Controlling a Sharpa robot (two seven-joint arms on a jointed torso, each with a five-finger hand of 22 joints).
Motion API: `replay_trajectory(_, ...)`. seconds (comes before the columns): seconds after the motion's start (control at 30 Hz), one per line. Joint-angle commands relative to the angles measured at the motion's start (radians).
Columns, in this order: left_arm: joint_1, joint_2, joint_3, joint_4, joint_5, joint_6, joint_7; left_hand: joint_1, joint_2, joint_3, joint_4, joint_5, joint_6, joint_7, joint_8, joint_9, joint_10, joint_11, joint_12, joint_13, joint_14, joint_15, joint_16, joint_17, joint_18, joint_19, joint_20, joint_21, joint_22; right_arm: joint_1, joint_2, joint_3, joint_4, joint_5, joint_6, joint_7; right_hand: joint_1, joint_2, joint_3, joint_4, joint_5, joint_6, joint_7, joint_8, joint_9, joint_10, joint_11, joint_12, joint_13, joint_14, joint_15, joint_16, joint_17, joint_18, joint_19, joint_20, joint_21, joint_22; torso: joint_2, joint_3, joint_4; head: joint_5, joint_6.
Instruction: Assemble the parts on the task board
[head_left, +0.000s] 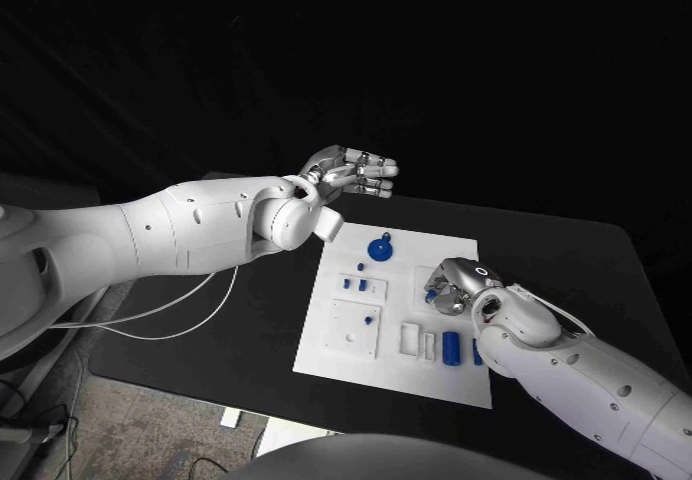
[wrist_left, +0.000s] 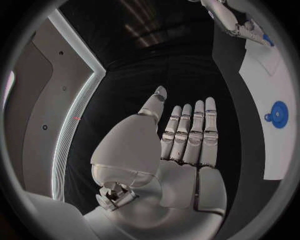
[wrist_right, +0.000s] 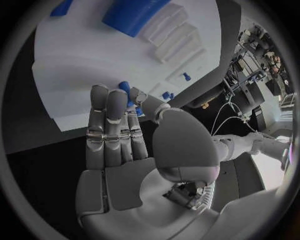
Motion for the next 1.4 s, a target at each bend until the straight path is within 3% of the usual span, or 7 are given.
replay_trajectory(0.03, 0.001, 0.002, 0.001, 0.0, 0.005, 0.0, 0.014, 0.003, 0.005, 0.004, 0.004, 0.003, 0.004, 0.0, 0.0, 0.001, -0.003, 0.004, 0.0, 0.0, -0.005, 0.001, 0.0, -0.001, 0.012, -0.002, 0.002, 0.001, -0.001, -0.003, -0.004, -0.001, 0.018, -0.016, -0.041, -0.013, -0.004, 0.007, 0.01, 0.001, 0.003, 0.009, 0.001, 0.004, 0.002, 0.024, -0.015, 0.003, 0.003, -0.001, -0.006, 0.001, 0.001, 0.0, 0.003, -0.007, 0.001, 0.003, 0.0, 0.0008, 0.0007, 0.001, 0.003)
replay_trajectory(0.17, 0.001, 0.0, 0.001, -0.004, 0.005, -0.004, 0.019, 0.004, 0.006, 0.006, 0.003, 0.005, 0.005, 0.0, 0.0, 0.001, -0.003, 0.004, 0.0, 0.0, -0.004, 0.0, 0.0, -0.001, 0.012, -0.001, 0.002, 0.001, -0.001, -0.003, -0.012, 0.013, 0.05, -0.017, -0.065, -0.016, -0.004, 0.004, 0.015, 0.004, -0.006, 0.012, 0.0, 0.003, 0.002, 0.027, -0.016, 0.003, 0.002, 0.0, -0.007, 0.002, 0.002, 0.0, 0.006, -0.008, 0.0, 0.007, 0.001, 0.0013, -0.0001, 0.005, 0.004)
replay_trajectory(0.4, 0.001, -0.001, 0.001, -0.01, 0.005, -0.006, 0.022, 0.004, 0.006, 0.006, 0.003, 0.005, 0.005, 0.0, 0.0, 0.001, -0.003, 0.004, 0.0, 0.0, -0.004, 0.0, 0.0, -0.001, 0.012, -0.001, 0.002, 0.001, -0.001, -0.004, -0.045, 0.052, 0.151, -0.018, -0.095, -0.026, -0.001, 0.001, 0.019, 0.005, -0.009, 0.015, -0.001, 0.003, 0.003, 0.03, -0.017, 0.003, 0.002, 0.001, -0.008, 0.004, 0.002, 0.0, 0.008, -0.008, -0.001, 0.01, -0.001, -0.0003, -0.0026, 0.012, -0.001)
replay_trajectory(0.63, 0.001, 0.003, 0.001, -0.014, 0.007, -0.005, 0.024, 0.004, 0.006, 0.006, 0.003, 0.005, 0.005, 0.0, 0.0, 0.001, -0.003, 0.004, 0.0, 0.0, -0.004, 0.0, 0.0, -0.001, 0.012, -0.001, 0.002, 0.001, -0.001, -0.011, -0.053, 0.061, 0.225, -0.007, -0.096, -0.023, -0.001, 0.0, 0.021, 0.007, -0.014, 0.017, -0.002, 0.003, 0.003, 0.032, -0.018, 0.003, 0.002, 0.001, -0.008, 0.006, 0.003, -0.001, 0.009, -0.009, -0.003, 0.013, 0.0, -0.0006, -0.0018, 0.019, -0.003)
replay_trajectory(0.73, 0.001, 0.004, 0.001, -0.015, 0.007, -0.005, 0.024, 0.004, 0.006, 0.006, 0.003, 0.005, 0.005, 0.0, 0.0, 0.001, -0.003, 0.004, 0.0, 0.0, -0.004, 0.0, 0.0, -0.001, 0.012, -0.001, 0.002, 0.001, -0.001, -0.015, -0.047, 0.045, 0.245, 0.007, -0.092, -0.017, -0.001, 0.0, 0.021, 0.008, -0.014, 0.017, -0.002, 0.003, 0.003, 0.033, -0.018, 0.003, 0.003, 0.001, -0.008, 0.006, 0.003, -0.001, 0.009, -0.009, -0.004, 0.013, -0.001, -0.0007, -0.0008, 0.022, -0.003)
replay_trajectory(1.0, 0.001, 0.013, 0.001, -0.024, 0.009, -0.004, 0.023, 0.002, 0.008, 0.008, 0.002, 0.005, 0.006, 0.0, 0.0, 0.001, -0.002, 0.003, 0.0, 0.0, -0.004, 0.0, 0.0, -0.001, 0.012, -0.001, 0.002, 0.001, -0.001, -0.018, -0.012, -0.034, 0.262, 0.03, -0.08, 0.013, -0.002, 0.003, 0.017, 0.007, -0.01, 0.017, -0.001, 0.003, 0.003, 0.033, -0.018, 0.003, 0.002, 0.001, -0.008, 0.006, 0.001, -0.001, 0.012, -0.009, -0.008, 0.013, 0.0, -0.0001, 0.0005, 0.037, -0.009)
replay_trajectory(1.4, 0.001, 0.024, -0.001, -0.036, 0.011, 0.001, 0.022, 0.001, 0.009, 0.009, 0.002, 0.004, 0.01, -0.002, 0.0, 0.001, 0.004, 0.002, 0.0, 0.0, -0.005, 0.0, 0.0, -0.001, 0.011, -0.002, 0.002, 0.0, -0.001, -0.015, 0.045, -0.124, 0.255, 0.025, -0.077, 0.044, -0.003, 0.007, 0.015, 0.003, -0.011, 0.017, -0.001, 0.003, 0.003, 0.033, -0.018, 0.003, 0.002, 0.001, -0.008, 0.005, 0.0, -0.001, 0.013, -0.009, -0.012, 0.013, 0.0, -0.002, 0.0006, 0.047, -0.012)
